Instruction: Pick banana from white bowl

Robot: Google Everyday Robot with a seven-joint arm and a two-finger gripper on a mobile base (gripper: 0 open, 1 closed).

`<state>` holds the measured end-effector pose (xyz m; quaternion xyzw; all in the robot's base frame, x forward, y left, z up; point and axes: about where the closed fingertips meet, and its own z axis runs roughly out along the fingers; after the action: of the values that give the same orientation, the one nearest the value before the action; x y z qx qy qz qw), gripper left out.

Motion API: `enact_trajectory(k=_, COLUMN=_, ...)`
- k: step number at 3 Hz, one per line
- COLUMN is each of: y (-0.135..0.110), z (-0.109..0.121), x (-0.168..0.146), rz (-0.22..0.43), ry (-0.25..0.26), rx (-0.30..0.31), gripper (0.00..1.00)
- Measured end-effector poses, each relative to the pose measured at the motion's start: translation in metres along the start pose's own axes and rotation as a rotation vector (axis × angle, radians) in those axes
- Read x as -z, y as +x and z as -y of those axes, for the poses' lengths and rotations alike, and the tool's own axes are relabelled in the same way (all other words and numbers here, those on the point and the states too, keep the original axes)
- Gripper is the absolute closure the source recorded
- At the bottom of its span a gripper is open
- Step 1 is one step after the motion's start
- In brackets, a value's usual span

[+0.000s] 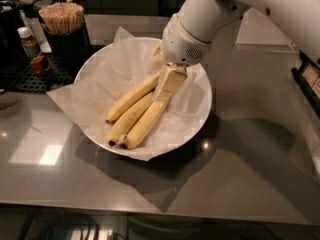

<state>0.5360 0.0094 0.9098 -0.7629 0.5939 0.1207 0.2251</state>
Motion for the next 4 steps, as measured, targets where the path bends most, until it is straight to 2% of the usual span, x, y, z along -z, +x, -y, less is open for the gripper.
enact_trajectory(k=2, y=-0.0001, z=0.0, x=0.0, rz=0.0, ry=0.0, rx=0.0, gripper=0.88)
enact_trajectory(k=3, y=-0.0012, z=0.0002, x=0.0003, rz=-0.002, ry=0.001, rx=0.003, gripper=1.0)
enact_trajectory(k=4, y=-0.0012, z=0.0002, x=0.0003, rz=-0.002, ry=0.001, rx=0.003, gripper=1.0)
